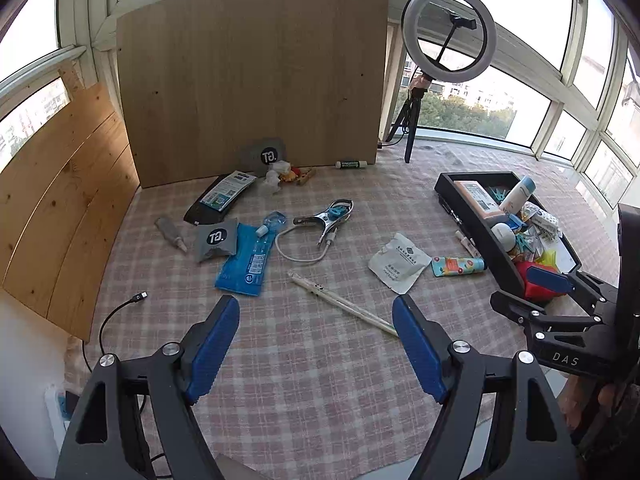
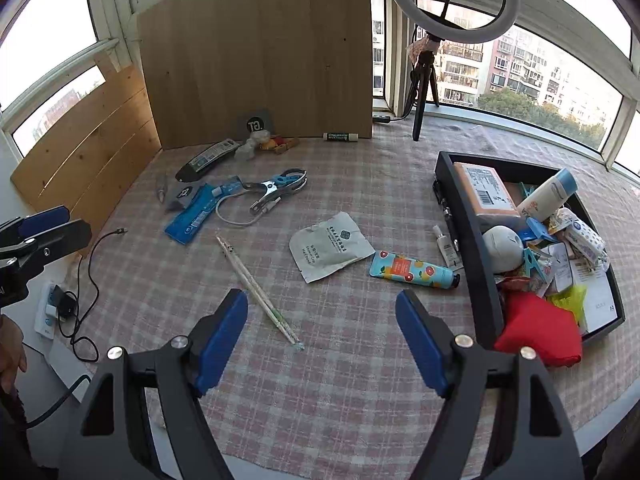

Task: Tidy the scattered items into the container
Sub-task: 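Withdraw both tools from the tray back over the table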

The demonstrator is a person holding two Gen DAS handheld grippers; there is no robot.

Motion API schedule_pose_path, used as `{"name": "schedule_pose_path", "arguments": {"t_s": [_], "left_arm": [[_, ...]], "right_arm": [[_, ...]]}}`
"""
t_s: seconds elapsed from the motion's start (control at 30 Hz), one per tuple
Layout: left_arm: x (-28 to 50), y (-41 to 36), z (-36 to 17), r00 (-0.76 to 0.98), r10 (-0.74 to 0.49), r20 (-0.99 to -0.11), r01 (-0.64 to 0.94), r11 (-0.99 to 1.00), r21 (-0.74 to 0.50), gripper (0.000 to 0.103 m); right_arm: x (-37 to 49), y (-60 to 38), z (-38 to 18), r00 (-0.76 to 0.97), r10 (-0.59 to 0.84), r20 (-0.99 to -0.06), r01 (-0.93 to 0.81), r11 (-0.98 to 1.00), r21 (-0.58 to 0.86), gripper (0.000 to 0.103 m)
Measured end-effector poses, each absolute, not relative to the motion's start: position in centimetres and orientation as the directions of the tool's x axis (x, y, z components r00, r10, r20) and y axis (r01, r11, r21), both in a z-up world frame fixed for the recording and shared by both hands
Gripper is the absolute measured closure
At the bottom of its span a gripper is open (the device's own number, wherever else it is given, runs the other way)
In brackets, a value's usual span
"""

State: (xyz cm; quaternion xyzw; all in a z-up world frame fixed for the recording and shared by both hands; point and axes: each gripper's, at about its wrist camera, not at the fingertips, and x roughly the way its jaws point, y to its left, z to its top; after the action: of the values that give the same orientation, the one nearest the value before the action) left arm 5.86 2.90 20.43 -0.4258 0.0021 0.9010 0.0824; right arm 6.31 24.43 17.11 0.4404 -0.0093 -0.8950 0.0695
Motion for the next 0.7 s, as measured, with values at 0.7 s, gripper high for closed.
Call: {"name": "schedule_pose_path", "arguments": {"t_s": [0.7], "left_arm": [[6.4,0.9,19.5,-0.613,0.192,-0.767,-0.201,-0.976,-0.084,0.026]], "right_arm": [[7.6,22.3,15.9,-0.603,-0.097,-0.792,0.061,-0.995,0.076,0.027]]}}
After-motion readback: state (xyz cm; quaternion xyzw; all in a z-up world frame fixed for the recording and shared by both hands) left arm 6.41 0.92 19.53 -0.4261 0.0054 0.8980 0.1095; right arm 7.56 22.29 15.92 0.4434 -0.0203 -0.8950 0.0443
